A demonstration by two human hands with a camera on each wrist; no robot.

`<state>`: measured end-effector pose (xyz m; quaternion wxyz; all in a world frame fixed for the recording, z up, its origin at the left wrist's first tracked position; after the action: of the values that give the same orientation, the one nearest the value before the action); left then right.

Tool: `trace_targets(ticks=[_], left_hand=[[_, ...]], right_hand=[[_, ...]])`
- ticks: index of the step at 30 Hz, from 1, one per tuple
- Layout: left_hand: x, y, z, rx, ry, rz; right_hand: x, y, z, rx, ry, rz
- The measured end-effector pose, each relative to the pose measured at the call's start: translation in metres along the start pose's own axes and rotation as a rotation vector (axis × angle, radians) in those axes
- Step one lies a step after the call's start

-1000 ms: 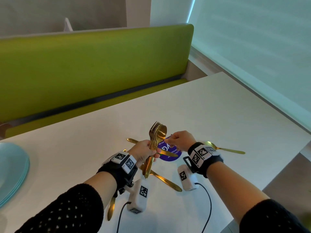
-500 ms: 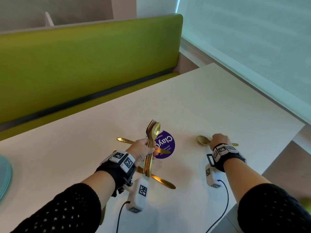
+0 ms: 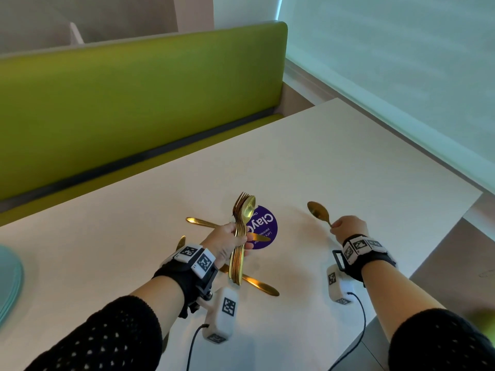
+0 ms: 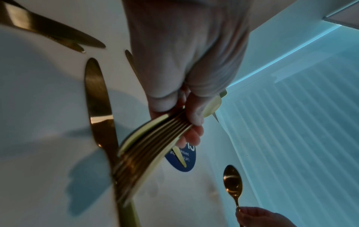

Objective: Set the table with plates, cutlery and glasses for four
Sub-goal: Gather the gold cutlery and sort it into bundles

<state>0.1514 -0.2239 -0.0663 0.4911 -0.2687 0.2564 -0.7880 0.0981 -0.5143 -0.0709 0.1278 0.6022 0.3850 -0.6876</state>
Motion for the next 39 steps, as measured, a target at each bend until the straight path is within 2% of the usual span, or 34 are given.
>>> trace_targets(ticks=[2,4,9,13,17,21,29,35,39], left_hand=[[-0.002,-0.008,0.0,0.008,0.008,0.003],[-0.004,-0.014,0.0,0.017,0.008,0.008],[-0.013,-0.038,-0.003,0.046,-0.011,0.033],[-0.029,-0.072,-0.012,0.1,-0.059,0.029],[-0.054,-0.117,-0.029,0.146,-0.049,0.011],[-0.086,-0.165,-0.054,0.196,-0.037,0.007],[-0.157,-0.263,-0.108,0.256,-0.055,0.022],[-0.203,-0.309,-0.15,0.239,-0.07,0.071],[-0.225,-0.321,-0.169,0.233,-0.084,0.108]], right_hand=[[-0.007,-0.012,-0.01,-0.007,0.156,0.007],[-0.009,-0.027,-0.025,-0.02,0.399,-0.046],[0.003,-0.09,-0.081,-0.127,0.86,-0.366],[0.023,-0.153,-0.12,-0.208,1.06,-0.536],[0.046,-0.217,-0.144,-0.282,1.107,-0.614],[0.063,-0.279,-0.154,-0.265,1.141,-0.569],[0.092,-0.409,-0.183,-0.362,1.001,-0.487],[0.119,-0.478,-0.204,-0.389,0.904,-0.529],[0.133,-0.5,-0.216,-0.391,0.829,-0.53]])
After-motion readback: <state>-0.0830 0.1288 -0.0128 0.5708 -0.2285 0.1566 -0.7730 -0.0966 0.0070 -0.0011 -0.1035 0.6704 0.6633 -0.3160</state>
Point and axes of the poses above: each hand's wrist, its own y-axis towards the middle knuckle, its own x-axis out of the palm, z = x × y, the point moved 4 cm from there along y, towards the middle knuckle, and after that the axes turned 6 degrees about -y, right-handed, at the moved point
